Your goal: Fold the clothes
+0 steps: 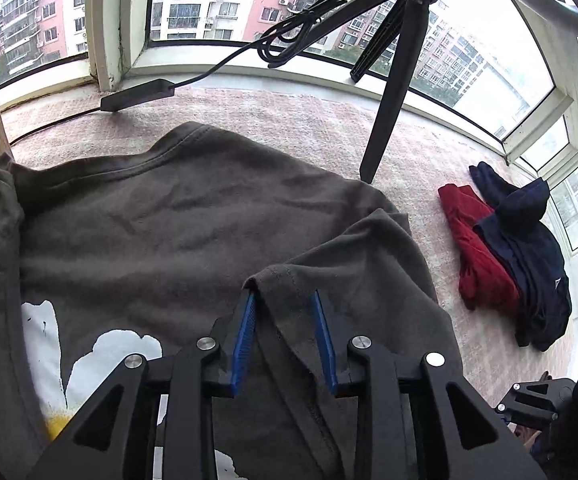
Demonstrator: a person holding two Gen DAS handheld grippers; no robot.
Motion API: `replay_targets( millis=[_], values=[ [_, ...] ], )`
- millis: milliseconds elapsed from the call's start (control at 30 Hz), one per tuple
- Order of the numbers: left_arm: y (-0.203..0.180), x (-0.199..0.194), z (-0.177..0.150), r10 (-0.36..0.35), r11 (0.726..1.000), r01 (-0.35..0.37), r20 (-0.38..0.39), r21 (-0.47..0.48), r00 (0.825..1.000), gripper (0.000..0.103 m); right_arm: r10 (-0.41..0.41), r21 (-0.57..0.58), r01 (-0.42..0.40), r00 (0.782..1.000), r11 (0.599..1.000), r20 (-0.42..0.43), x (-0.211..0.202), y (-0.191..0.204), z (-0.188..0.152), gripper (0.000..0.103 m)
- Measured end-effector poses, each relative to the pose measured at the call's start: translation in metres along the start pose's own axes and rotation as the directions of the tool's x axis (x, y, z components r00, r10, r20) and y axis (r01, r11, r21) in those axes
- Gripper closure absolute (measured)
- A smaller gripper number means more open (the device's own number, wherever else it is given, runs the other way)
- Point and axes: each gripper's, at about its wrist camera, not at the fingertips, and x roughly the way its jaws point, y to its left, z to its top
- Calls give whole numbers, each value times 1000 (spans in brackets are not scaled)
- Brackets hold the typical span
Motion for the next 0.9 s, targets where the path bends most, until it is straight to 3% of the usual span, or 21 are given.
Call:
replay_targets(
  millis=[33,100,200,333,367,467,500,600,667,767,867,900],
  values=[
    [0,1,0,-13,1000,13,-4,-2,1000,103,-15,-17,15,1000,1000,4,0,3,-1,67],
    [-1,0,1,-31,999,31,5,-14,1000,102,-53,-60,54,999,997,12,1,9,-3,67],
    [3,-21,7,-25,999,27,65,-21,998,103,-115,-114,117,993,987,24,1,16,-7,81],
    [35,-37,18,84,992,-71,117,-104,990,103,-153,-157,155,988,975,27,1,19,-10,84],
    [45,-31,20,68,989,-54,97,-137,993,103,-152,-164,154,988,974,24,0,19,-10,84],
    [49,-12,21,8,993,-5,22,-121,1000,102,-152,-182,152,988,971,13,0,19,-10,83],
    [44,-9,21,18,996,-17,4,-89,1000,101,-134,-175,132,991,976,-1,-1,17,-8,83],
    [35,-14,16,22,999,-22,0,-27,1000,86,59,-10,-59,998,998,9,-22,-15,9,82],
    [36,-26,10,55,998,-55,15,-20,998,82,83,87,-90,993,992,80,-37,-41,25,67],
    [27,-44,-6,44,999,-45,24,27,999,82,80,156,-99,989,983,128,-33,-69,59,65],
    [-2,-50,-30,-8,993,8,-7,122,1000,82,75,216,-99,990,971,118,-3,-88,94,61],
    [-13,-50,-38,-54,989,56,-19,140,998,82,79,228,-102,991,968,108,8,-92,102,61]
  ],
)
